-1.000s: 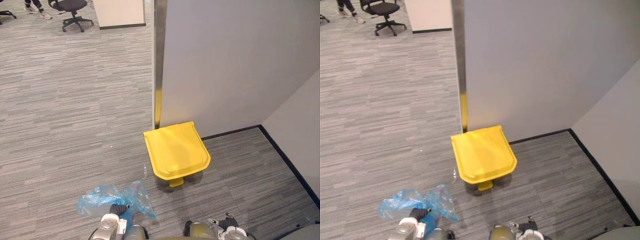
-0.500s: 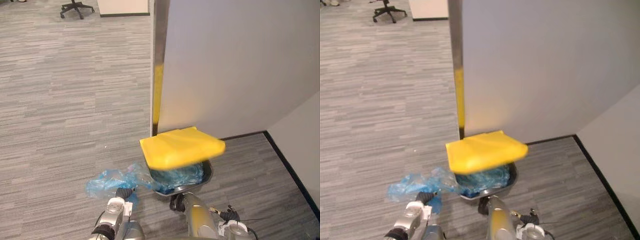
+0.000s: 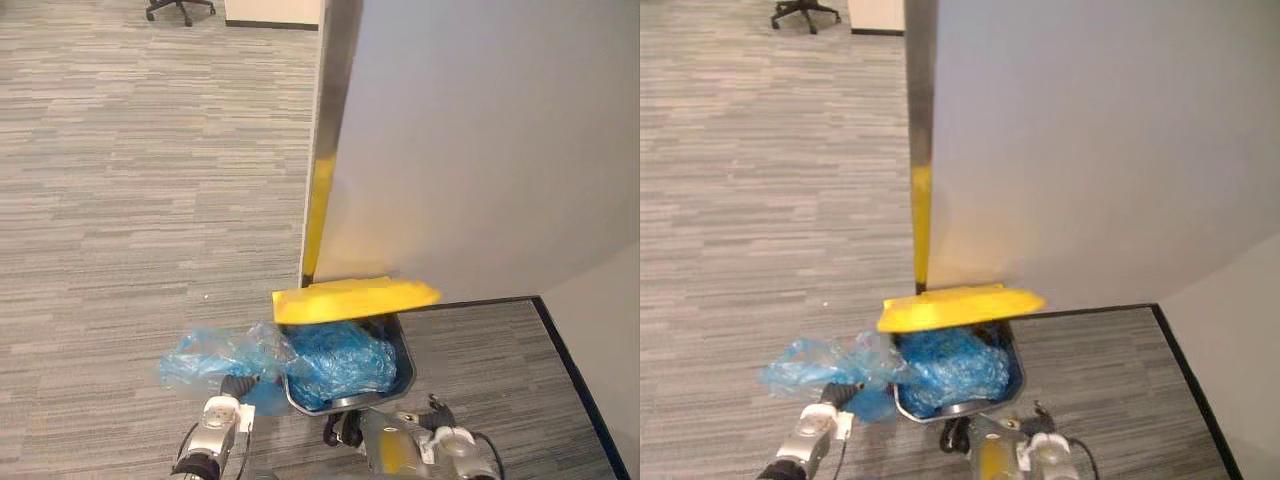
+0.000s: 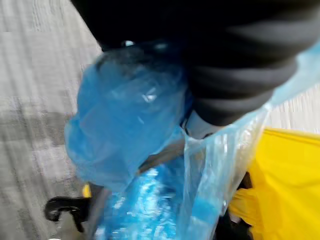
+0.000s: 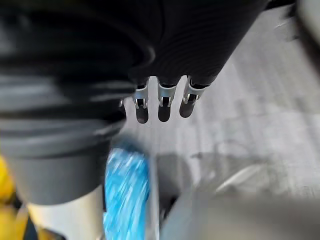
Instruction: Gather rubbish on tea table into small bin, then transfer packed bag to large trash can.
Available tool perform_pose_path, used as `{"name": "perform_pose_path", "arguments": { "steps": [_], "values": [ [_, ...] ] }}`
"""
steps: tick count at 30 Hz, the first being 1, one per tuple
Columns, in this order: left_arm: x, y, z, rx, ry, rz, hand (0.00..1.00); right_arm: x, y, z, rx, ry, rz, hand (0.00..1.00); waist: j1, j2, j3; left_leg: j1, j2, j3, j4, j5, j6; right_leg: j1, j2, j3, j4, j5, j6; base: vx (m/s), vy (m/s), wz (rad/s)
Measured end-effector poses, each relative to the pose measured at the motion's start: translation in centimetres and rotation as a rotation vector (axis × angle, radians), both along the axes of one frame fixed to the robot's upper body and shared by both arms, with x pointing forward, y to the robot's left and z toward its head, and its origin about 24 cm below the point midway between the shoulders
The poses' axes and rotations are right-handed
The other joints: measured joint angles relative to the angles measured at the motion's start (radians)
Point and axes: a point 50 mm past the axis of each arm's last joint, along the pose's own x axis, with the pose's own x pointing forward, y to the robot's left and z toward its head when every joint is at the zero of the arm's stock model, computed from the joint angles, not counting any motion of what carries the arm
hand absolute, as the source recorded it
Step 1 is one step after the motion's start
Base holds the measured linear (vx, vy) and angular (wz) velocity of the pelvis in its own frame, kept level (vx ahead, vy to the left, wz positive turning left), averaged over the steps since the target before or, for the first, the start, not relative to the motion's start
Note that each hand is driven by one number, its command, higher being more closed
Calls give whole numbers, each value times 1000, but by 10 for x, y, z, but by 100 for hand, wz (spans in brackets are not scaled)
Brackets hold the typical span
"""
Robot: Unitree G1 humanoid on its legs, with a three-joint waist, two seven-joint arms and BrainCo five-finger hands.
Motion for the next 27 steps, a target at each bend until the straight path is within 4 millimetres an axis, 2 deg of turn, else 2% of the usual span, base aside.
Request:
{"name": "perform_pose_path", "arguments": {
  "steps": [2,3,4,5,6,7,8,9,10,13,17,21,23,27],
  "values": [
    [14,0,9,8,-53,3,100,30,10,21,1,-122,46,0,16,11,31,-64,24,-46,36,-19,-3,-2,10,-24,-42,5,99,-215,-127,48],
    [21,1,15,7,-81,14,100,44,17,31,6,-170,70,0,25,13,38,-95,36,-70,36,-19,9,-3,39,-20,-83,0,106,-182,-210,63],
    [30,2,23,2,-129,27,100,65,25,48,4,-238,102,0,29,7,50,-140,51,-88,41,-14,10,-54,57,43,-19,16,18,-156,-202,86],
    [38,5,30,14,-162,30,100,79,31,60,5,-290,121,0,21,-24,66,-165,42,-95,77,-8,-6,-56,54,83,-24,-10,-38,-143,-225,55],
    [44,4,37,-5,-206,55,100,102,39,84,0,-379,149,0,53,-22,72,-244,41,-77,210,-21,-12,-62,72,70,-75,15,-31,-135,-119,23],
    [45,4,38,-10,-217,59,100,109,41,92,0,-405,154,0,59,-23,74,-265,34,-66,248,-26,-3,-62,76,64,-88,26,-33,-193,-124,-8],
    [51,3,46,-22,-259,67,100,125,47,111,5,-469,167,0,60,-25,86,-302,26,-37,314,-57,27,-64,85,54,-109,50,-41,-121,-39,8],
    [54,2,49,-27,-276,70,100,130,49,118,7,-489,167,0,64,-28,92,-308,28,-32,317,-63,35,-64,88,51,-112,57,-40,-167,-58,9],
    [63,-1,61,-50,-341,65,100,147,56,143,4,-565,184,0,72,-43,121,-310,33,-30,316,-72,16,-64,92,50,-125,74,-47,-154,-38,1],
    [72,-10,73,-83,-401,41,100,166,66,174,15,-647,197,0,83,-44,135,-347,42,-31,332,-71,8,-54,111,52,-191,98,-22,-161,-21,-8],
    [84,-21,98,-124,-522,-18,100,186,67,215,18,-749,172,0,90,-46,160,-387,40,-57,347,-69,5,-51,136,61,-263,128,-9,-104,-17,-3],
    [90,-33,113,-164,-591,-65,100,199,64,245,15,-807,150,0,91,-46,176,-391,41,-75,347,-69,4,-52,147,61,-271,147,-20,-28,-42,0],
    [94,-43,124,-191,-635,-96,100,207,62,268,11,-860,136,0,90,-46,187,-392,44,-85,347,-69,4,-53,157,60,-272,148,-20,-9,-52,-5],
    [99,-51,142,-234,-714,-121,100,213,58,289,12,-904,117,0,84,-48,202,-392,44,-89,347,-68,2,-53,159,60,-272,156,-30,-3,-20,0]
  ]
}}
